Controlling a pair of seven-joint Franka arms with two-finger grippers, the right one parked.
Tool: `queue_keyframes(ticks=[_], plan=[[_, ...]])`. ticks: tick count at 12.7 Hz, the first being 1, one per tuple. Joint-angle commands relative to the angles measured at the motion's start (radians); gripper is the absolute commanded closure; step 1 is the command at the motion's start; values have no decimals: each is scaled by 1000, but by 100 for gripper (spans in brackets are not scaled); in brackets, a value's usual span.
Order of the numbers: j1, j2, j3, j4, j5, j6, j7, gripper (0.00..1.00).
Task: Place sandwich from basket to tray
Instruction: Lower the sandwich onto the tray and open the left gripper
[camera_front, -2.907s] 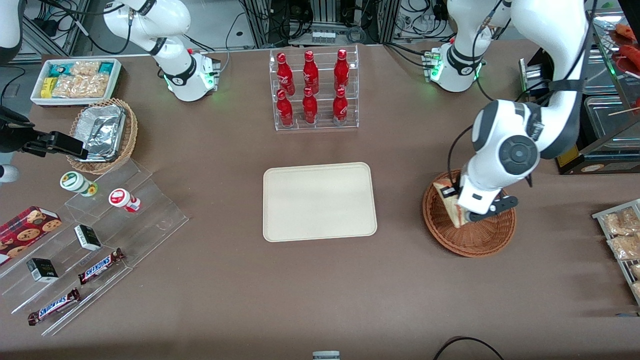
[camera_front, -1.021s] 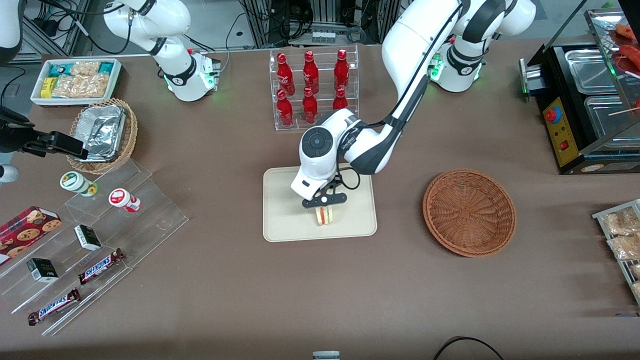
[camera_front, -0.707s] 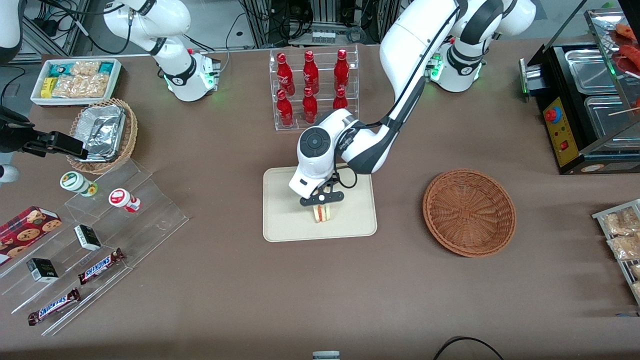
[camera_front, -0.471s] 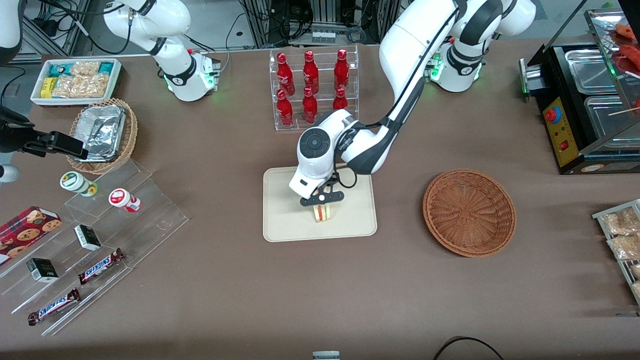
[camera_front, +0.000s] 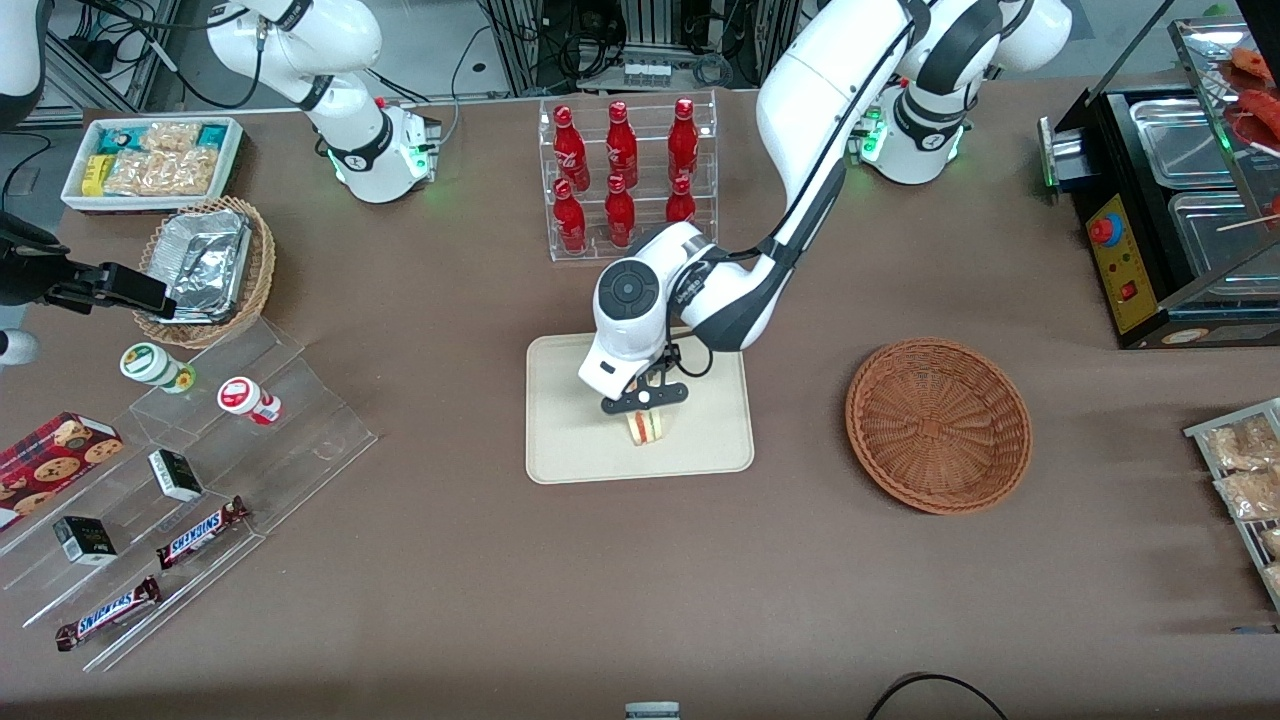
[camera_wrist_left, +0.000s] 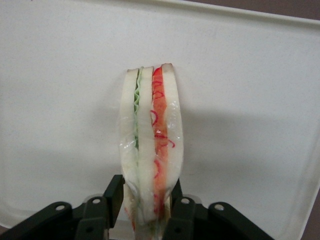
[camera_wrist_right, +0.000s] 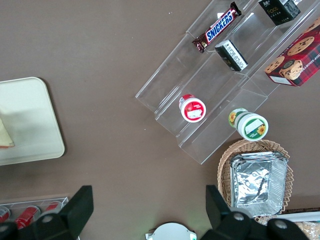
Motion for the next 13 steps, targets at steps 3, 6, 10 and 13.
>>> queue_keyframes(ticks=[3, 6, 10, 13], plan=[[-4, -30, 3, 34, -10, -39, -17, 0], [-4, -52, 3, 92, -12, -145, -17, 0], [2, -113, 5, 111, -10, -233, -5, 0], [10, -162, 12, 102, 2, -269, 53, 0]])
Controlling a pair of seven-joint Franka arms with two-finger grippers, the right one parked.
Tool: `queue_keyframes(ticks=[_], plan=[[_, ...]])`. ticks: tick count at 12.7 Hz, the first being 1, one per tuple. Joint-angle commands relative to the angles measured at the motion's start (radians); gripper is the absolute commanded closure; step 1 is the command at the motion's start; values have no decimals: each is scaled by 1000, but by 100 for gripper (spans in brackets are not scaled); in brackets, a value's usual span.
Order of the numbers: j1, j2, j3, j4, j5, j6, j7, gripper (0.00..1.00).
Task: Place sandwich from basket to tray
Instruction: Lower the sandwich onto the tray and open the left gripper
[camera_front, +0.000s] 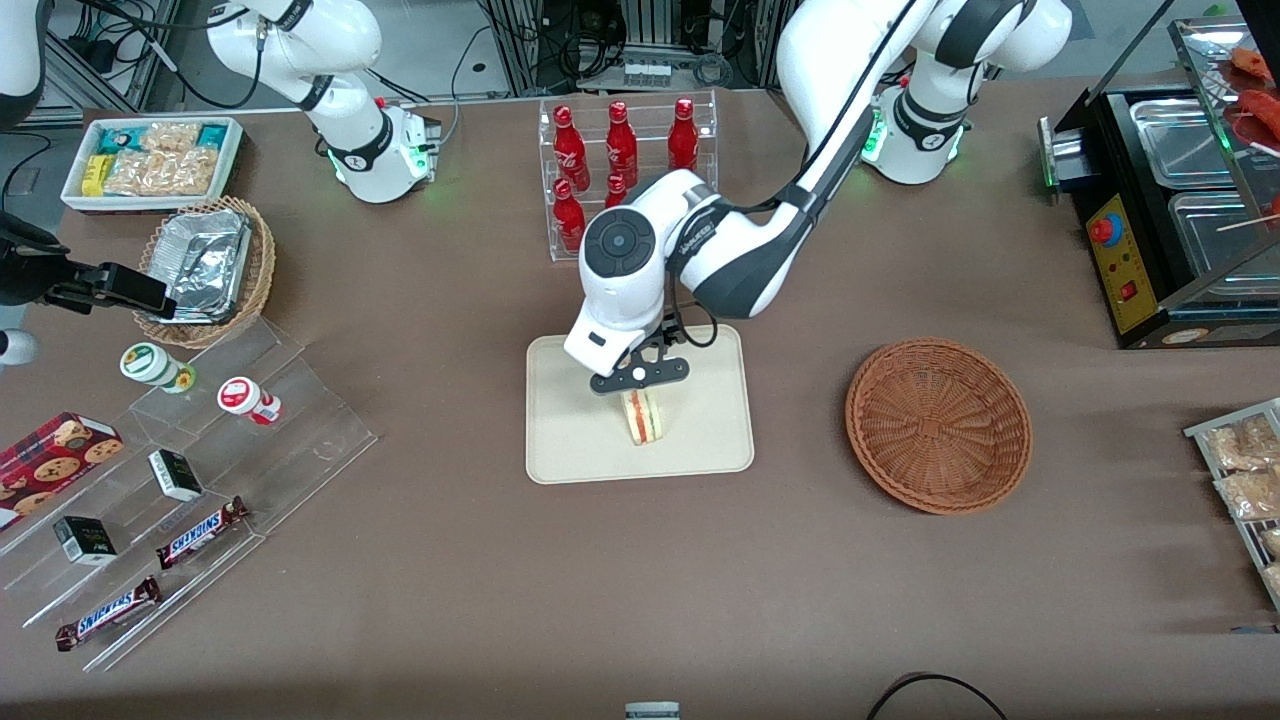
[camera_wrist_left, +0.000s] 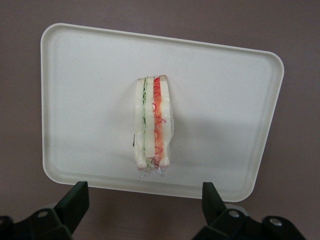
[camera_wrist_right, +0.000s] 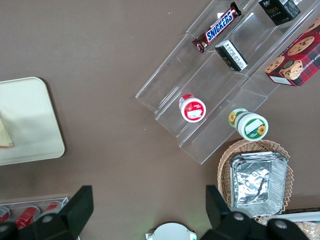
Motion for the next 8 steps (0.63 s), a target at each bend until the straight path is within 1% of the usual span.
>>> queue_keyframes(ticks=[1, 2, 3, 4, 7, 8], plan=[[13, -56, 9, -20, 9, -66, 96, 0], [18, -62, 11, -21, 64, -92, 147, 0], [21, -71, 12, -21, 113, -134, 137, 0], [43, -82, 27, -23, 113, -177, 141, 0], [128, -112, 28, -29, 91, -192, 161, 0], [152, -140, 28, -58, 89, -195, 208, 0]])
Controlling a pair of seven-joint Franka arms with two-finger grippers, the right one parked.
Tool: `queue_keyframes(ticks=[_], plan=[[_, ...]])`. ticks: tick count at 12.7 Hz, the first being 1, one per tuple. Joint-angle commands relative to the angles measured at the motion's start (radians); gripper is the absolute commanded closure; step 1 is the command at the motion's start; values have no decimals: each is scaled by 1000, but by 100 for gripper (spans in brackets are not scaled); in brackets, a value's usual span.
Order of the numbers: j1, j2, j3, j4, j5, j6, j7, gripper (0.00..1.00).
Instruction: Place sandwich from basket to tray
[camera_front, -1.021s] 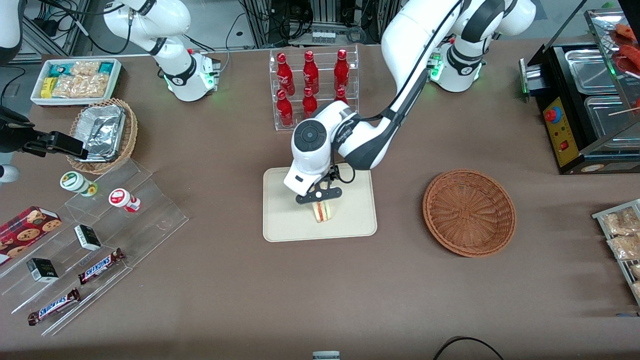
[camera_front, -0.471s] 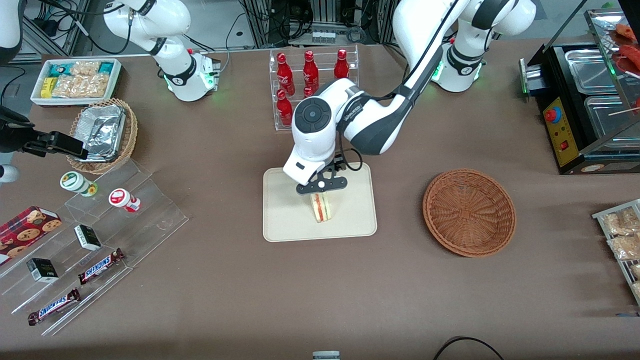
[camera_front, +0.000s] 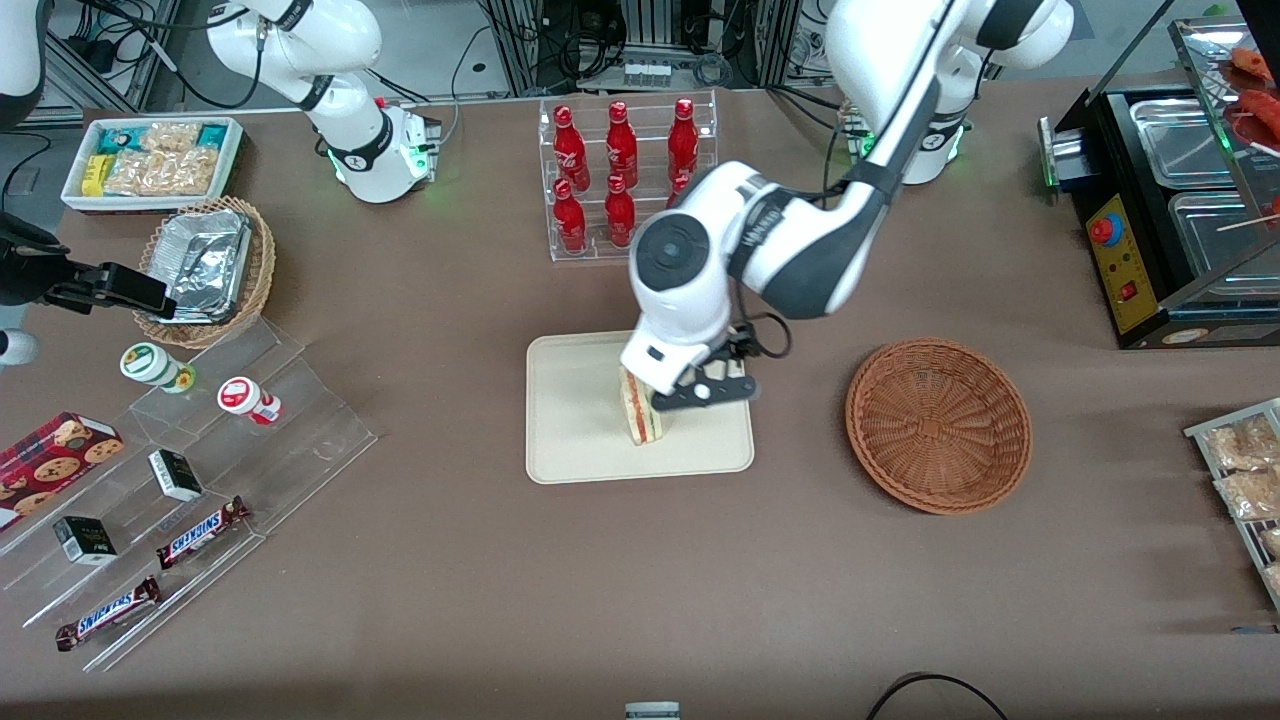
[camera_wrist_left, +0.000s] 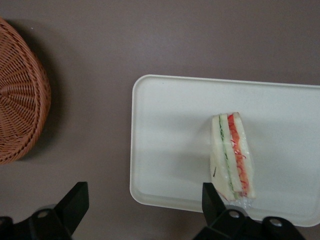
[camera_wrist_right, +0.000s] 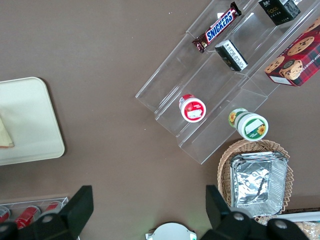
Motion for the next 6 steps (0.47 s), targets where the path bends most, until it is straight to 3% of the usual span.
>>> queue_keyframes(ticks=[1, 6], plan=[[58, -113, -4, -108, -22, -20, 124, 0], [208, -303, -4, -296, -47, -36, 375, 0]])
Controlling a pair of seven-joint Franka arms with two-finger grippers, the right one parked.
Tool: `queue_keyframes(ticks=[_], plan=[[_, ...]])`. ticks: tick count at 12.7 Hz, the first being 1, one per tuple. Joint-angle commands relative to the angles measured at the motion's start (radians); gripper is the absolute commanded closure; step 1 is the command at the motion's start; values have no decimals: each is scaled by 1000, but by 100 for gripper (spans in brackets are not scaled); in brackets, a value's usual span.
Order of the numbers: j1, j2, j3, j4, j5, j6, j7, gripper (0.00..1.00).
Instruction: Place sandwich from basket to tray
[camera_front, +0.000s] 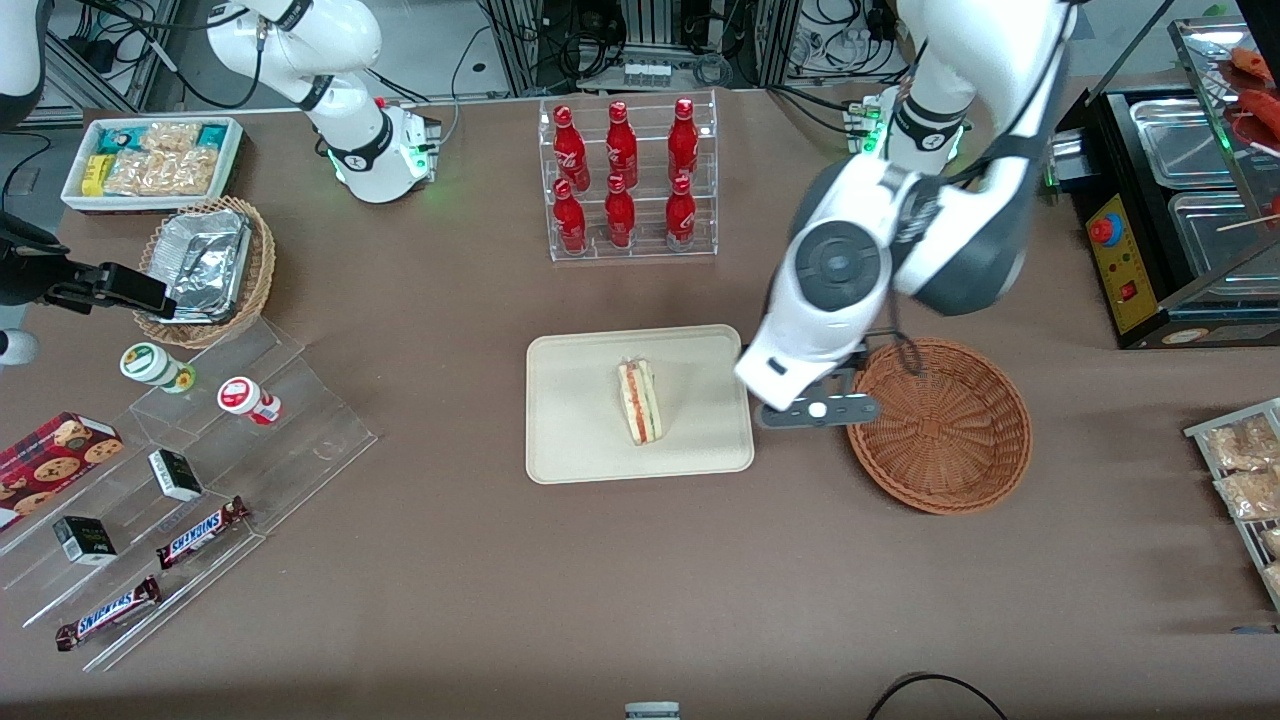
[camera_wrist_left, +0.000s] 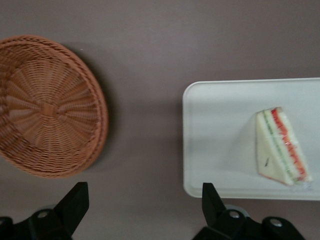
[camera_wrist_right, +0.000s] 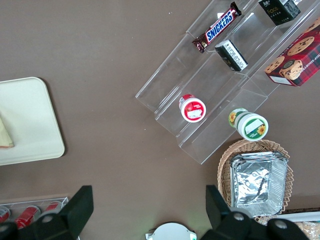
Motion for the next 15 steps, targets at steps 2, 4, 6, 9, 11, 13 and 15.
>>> queue_keyframes(ticks=[2, 4, 6, 9, 11, 13, 15], plan=[[99, -137, -7, -113, -35, -60, 174, 0], [163, -171, -6, -113, -44, -123, 272, 0], [222, -210, -9, -117, -44, -175, 337, 0], [372, -257, -74, -115, -44, -223, 438, 0], [465, -297, -131, -112, -43, -273, 448, 0], [504, -335, -139, -110, -38, -303, 460, 0], [544, -365, -141, -106, -35, -345, 490, 0]])
